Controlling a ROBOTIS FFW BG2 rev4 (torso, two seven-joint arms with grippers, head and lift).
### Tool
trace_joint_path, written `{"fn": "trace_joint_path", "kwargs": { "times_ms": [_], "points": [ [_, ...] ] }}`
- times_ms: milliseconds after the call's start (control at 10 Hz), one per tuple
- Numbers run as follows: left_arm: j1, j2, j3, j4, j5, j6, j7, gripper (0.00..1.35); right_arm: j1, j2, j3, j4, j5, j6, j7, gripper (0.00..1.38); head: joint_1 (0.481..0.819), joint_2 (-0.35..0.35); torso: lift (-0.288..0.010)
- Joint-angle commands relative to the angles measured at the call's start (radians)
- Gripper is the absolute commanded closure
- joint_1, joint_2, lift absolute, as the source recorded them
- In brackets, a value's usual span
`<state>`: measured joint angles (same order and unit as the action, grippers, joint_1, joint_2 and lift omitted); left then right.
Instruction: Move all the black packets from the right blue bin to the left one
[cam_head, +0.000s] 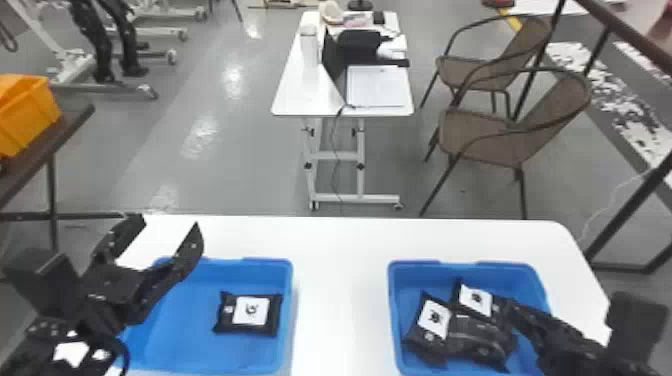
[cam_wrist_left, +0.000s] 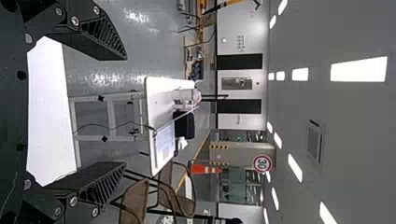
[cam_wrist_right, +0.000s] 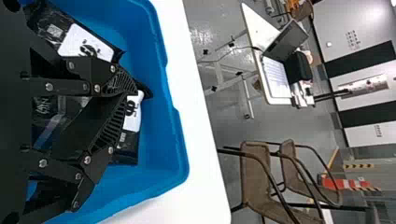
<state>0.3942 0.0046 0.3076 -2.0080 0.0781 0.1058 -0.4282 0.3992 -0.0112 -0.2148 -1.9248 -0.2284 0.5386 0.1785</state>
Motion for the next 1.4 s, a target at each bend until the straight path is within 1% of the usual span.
{"fn": "trace_joint_path", "kwargs": {
  "times_ms": [0,100,200,300,400,600,700,800,1000,1100,1300],
  "points": [
    [0.002,-0.007,-0.002,0.0,-0.001,-0.001,-0.001,0.23,-0.017,0.012,0.0,-0.053,0.057,0.05,-0.002,0.31,0.695,0.031,0.0],
    [-0.001,-0.007,-0.004,0.0,-0.003,0.0,0.0,0.23,-0.048,-0.003,0.006,-0.049,0.073,0.101,-0.004,0.02,0.695,0.029,0.0],
    [-0.003,-0.007,-0.005,0.0,-0.003,0.002,0.0,0.23,-0.08,-0.012,0.009,-0.039,0.083,0.178,-0.004,0.1,0.695,0.025,0.0],
    [-0.003,-0.007,-0.005,0.0,-0.003,0.005,0.0,0.23,-0.096,-0.015,0.018,-0.022,0.095,0.199,-0.004,0.19,0.695,0.023,0.0],
    [-0.003,-0.007,-0.007,0.0,-0.003,0.009,0.0,0.23,-0.108,-0.015,0.026,0.003,0.095,0.221,-0.01,0.23,0.695,0.023,0.0],
    [-0.003,-0.007,-0.007,0.0,-0.006,0.009,-0.001,0.23,-0.14,-0.024,0.054,0.066,0.101,0.262,-0.019,0.24,0.695,0.033,0.0],
    [-0.001,-0.007,-0.008,0.002,-0.008,0.009,0.0,0.23,-0.152,-0.024,0.06,0.099,0.112,0.273,-0.025,0.24,0.695,0.037,0.0],
    [-0.001,-0.007,-0.01,0.003,-0.008,0.009,0.0,0.23,-0.174,-0.03,0.06,0.155,0.107,0.273,-0.025,0.24,0.695,0.041,0.0],
    [-0.001,-0.007,-0.012,0.006,-0.011,0.015,-0.001,0.23,-0.214,-0.072,0.089,0.221,0.08,0.294,-0.024,0.24,0.695,0.041,0.0],
    [0.0,-0.007,-0.012,0.009,-0.012,0.017,-0.001,0.23,-0.241,-0.081,0.092,0.262,0.066,0.305,-0.024,0.24,0.695,0.042,0.0],
    [0.0,-0.007,-0.015,0.014,-0.014,0.02,-0.001,0.23,-0.281,-0.092,0.109,0.325,0.07,0.31,-0.024,0.24,0.695,0.041,0.0]
  ]
}}
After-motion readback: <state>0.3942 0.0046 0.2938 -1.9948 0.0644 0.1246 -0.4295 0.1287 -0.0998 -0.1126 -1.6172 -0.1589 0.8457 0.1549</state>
